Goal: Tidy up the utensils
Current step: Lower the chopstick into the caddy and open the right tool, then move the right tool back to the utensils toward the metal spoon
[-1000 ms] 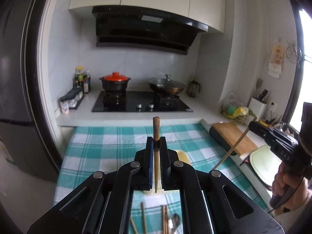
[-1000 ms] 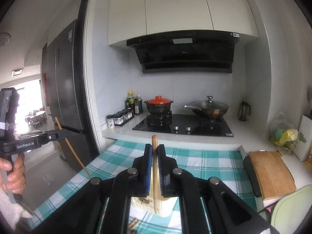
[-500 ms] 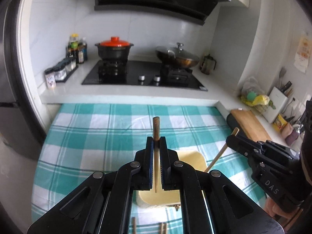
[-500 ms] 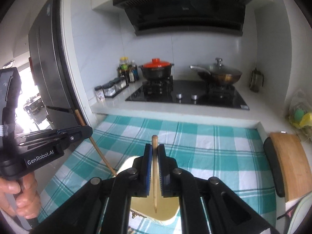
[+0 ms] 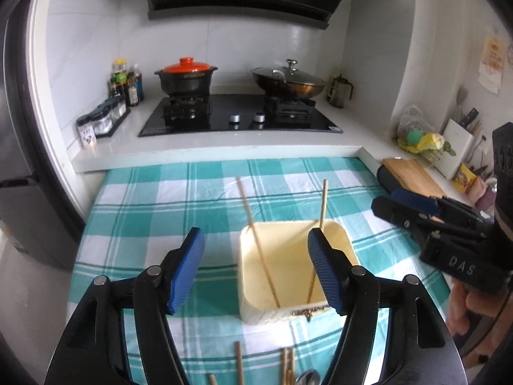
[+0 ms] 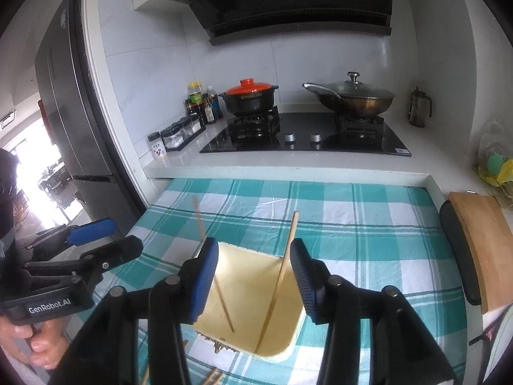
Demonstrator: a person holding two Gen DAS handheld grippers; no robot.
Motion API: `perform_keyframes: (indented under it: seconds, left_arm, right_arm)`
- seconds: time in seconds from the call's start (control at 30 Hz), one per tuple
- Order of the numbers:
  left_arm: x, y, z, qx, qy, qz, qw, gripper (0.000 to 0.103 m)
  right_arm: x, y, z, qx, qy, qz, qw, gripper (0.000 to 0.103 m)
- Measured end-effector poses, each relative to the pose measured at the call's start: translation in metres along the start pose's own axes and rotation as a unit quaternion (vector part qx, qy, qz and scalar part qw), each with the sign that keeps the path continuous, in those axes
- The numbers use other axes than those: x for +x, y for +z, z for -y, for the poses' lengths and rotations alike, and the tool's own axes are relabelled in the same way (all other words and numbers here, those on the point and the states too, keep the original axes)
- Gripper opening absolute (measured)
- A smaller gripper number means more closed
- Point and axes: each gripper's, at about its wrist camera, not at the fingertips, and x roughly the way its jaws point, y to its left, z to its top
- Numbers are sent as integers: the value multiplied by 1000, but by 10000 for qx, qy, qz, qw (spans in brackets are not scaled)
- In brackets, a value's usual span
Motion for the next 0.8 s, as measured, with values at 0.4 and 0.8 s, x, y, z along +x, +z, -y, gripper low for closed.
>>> perform_keyframes:
  seconds: [0.4,0.8]
  left_arm:
    - [-123,-170,-21,333,185,-5,9993,99]
    - [-129,-289,-13,-313,612,-659,9955,102]
  right_arm:
    - [-149,-141,-4,-547,-337,-1,9979,49]
    - [-183,-315,-18,-72,-858,-80,9963,49]
